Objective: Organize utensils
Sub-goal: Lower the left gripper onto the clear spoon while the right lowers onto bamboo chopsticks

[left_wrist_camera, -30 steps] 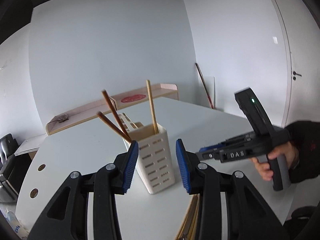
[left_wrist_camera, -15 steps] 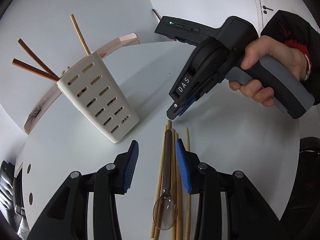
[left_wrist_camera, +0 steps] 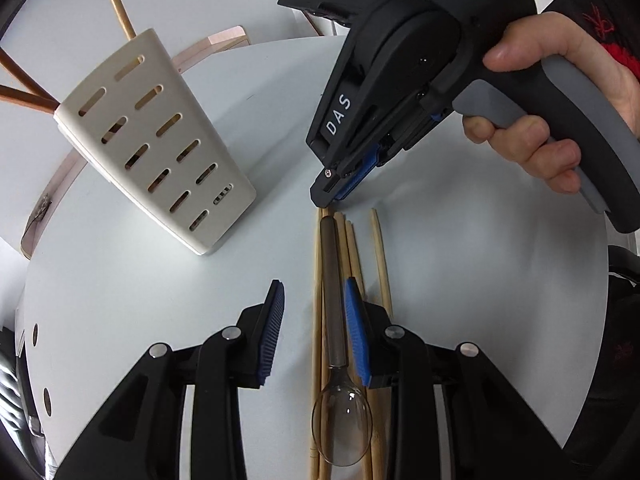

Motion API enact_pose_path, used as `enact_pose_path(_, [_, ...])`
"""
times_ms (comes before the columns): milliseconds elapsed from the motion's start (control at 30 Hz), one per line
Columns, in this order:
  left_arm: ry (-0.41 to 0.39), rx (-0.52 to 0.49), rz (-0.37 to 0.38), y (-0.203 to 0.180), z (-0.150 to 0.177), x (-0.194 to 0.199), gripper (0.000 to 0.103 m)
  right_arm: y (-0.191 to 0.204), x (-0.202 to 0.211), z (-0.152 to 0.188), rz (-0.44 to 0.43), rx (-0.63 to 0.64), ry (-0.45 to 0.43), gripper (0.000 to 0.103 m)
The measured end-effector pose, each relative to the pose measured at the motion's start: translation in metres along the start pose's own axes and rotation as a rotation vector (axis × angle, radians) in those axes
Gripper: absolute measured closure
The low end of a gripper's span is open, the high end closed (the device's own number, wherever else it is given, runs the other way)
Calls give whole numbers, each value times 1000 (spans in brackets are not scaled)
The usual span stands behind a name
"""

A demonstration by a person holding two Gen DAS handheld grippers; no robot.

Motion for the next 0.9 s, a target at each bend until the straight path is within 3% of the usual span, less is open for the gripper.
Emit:
enact_pose_path(700, [64,-70,64,-8,5,-12,72,7,-3,0,159,-83,-50,91])
enact_pose_path(900, [84,-39,104,-4,0,-20,80,10,-6,1,185,-97,-64,92])
Point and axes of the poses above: each gripper's, at about its wrist camera, not at the fingertips, and x roughly against the way its jaws point, y to its left, z to its underside, the point moved 8 cm from there along -x, roughly the way its jaws point, and after that the axes turned 1 degree about -y, right-handed, at the moved point
